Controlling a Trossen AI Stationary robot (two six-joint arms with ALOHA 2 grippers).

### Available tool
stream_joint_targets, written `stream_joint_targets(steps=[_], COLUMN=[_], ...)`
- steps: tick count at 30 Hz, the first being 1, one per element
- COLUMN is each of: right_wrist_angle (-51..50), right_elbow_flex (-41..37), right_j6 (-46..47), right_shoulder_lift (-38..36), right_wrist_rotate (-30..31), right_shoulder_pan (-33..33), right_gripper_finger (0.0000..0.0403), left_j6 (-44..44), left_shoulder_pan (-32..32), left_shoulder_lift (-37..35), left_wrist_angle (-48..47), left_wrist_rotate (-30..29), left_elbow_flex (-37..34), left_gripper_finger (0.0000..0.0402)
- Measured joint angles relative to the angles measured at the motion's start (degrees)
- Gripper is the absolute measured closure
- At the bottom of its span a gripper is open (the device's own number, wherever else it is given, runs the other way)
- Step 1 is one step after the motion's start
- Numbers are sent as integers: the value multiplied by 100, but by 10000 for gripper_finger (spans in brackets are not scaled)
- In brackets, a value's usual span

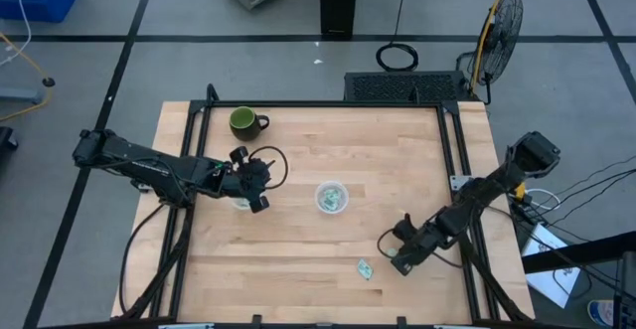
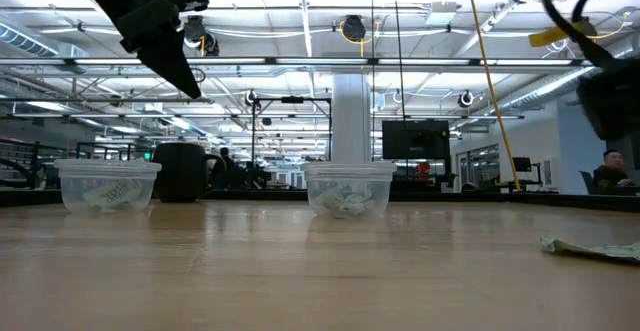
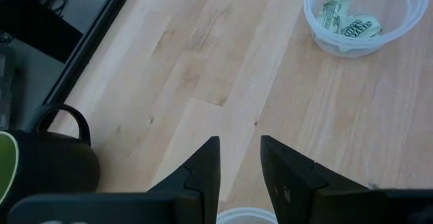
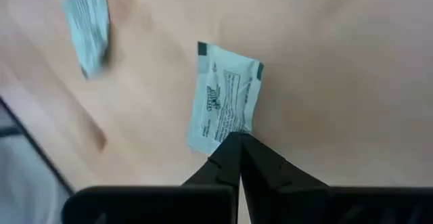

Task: Pick and place Stevia / Truvia into bins
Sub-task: Put the white stevia packet into the right transparent container

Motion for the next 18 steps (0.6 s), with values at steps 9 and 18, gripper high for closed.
stream_joint_targets(steps=[9, 18], right_wrist_angle=[193, 301], right_elbow_flex=[-46, -39], right_j6=[-2283, -4366], right_shoulder_lift=[-661, -944], right_wrist_rotate=[1282, 1666], right_shoulder_pan=[-449, -1216], right_gripper_finger=[396, 320], left_j6=[-22, 26], left_shoulder_pan=[0, 0], left_shoulder_lift=[0, 0], left_wrist_angle=[5, 306], left_wrist_rotate=[0, 2], left_elbow_flex=[0, 0], left_gripper_finger=[289, 289])
